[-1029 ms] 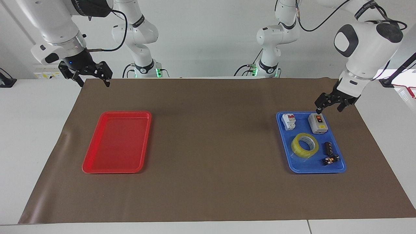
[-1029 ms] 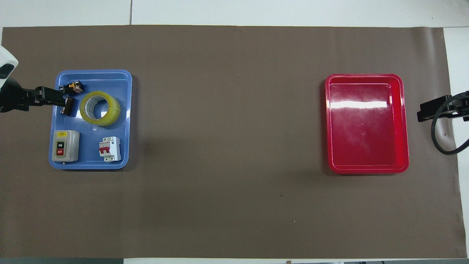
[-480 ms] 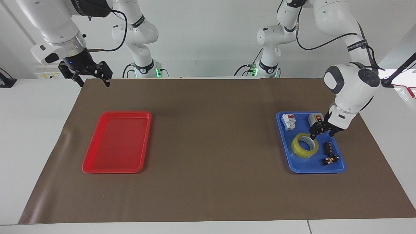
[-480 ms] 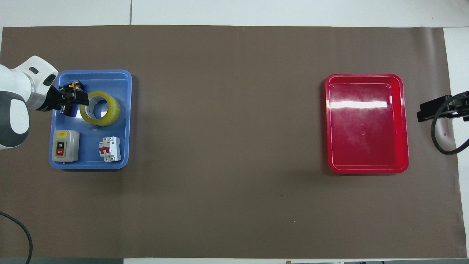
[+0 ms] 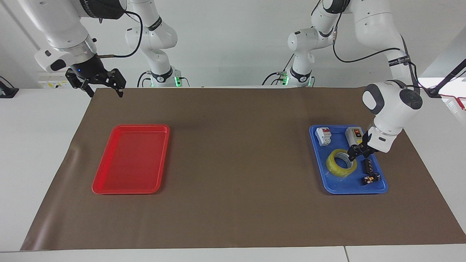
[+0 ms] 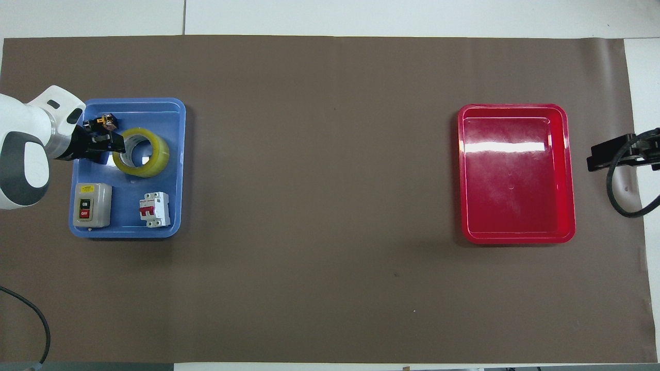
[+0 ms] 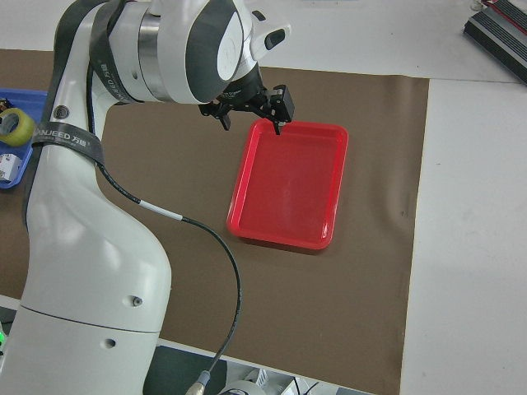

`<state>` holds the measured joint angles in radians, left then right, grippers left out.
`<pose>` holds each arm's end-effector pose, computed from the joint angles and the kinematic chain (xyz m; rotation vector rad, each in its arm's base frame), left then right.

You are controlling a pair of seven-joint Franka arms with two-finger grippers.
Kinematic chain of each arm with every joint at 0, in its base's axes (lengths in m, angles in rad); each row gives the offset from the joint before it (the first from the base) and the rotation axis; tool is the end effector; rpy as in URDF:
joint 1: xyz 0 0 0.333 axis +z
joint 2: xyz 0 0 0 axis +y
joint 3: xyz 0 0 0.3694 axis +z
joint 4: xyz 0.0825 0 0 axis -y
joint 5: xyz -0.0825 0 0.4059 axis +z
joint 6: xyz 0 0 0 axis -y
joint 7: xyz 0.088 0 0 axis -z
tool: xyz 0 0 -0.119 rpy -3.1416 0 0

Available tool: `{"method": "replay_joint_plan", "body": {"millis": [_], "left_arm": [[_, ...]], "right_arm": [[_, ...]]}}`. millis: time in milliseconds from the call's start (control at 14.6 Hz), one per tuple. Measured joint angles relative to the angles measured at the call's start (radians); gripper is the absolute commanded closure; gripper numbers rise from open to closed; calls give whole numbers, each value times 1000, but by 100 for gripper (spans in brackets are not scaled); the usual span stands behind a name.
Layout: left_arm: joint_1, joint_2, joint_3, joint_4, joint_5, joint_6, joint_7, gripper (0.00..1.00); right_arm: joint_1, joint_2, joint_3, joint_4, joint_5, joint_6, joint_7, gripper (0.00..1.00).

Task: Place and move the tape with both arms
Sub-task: 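Reach the left gripper down and grasp the yellow tape roll, then carry the tape with the left gripper to the table center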

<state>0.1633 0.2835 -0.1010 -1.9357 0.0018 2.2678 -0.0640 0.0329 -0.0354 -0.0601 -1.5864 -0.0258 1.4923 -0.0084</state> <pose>0.6480 0.0442 0.3715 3.1073 0.2021 0.0779 0.5541 -0.0190 0.6716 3.1175 -0.0311 -0.0923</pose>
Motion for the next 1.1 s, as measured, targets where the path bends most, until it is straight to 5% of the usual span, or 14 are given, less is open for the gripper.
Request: {"method": "replay_joint_plan", "body": {"millis": [274,480,754,1097], "left_arm": [[0,10,0,-21,0,9,-6,60],[-2,10,-3,-27,0,12,-8,100],[-23,10,-6,5,0,-41,-33,100],[-187,24,-9,319,2,-413,-337,100]], "right_arm": [[0,0,0,0,0,0,0,0],[0,0,0,0,0,0,0,0],[0,0,0,0,0,0,0,0],[0,0,0,0,0,0,0,0]]}}
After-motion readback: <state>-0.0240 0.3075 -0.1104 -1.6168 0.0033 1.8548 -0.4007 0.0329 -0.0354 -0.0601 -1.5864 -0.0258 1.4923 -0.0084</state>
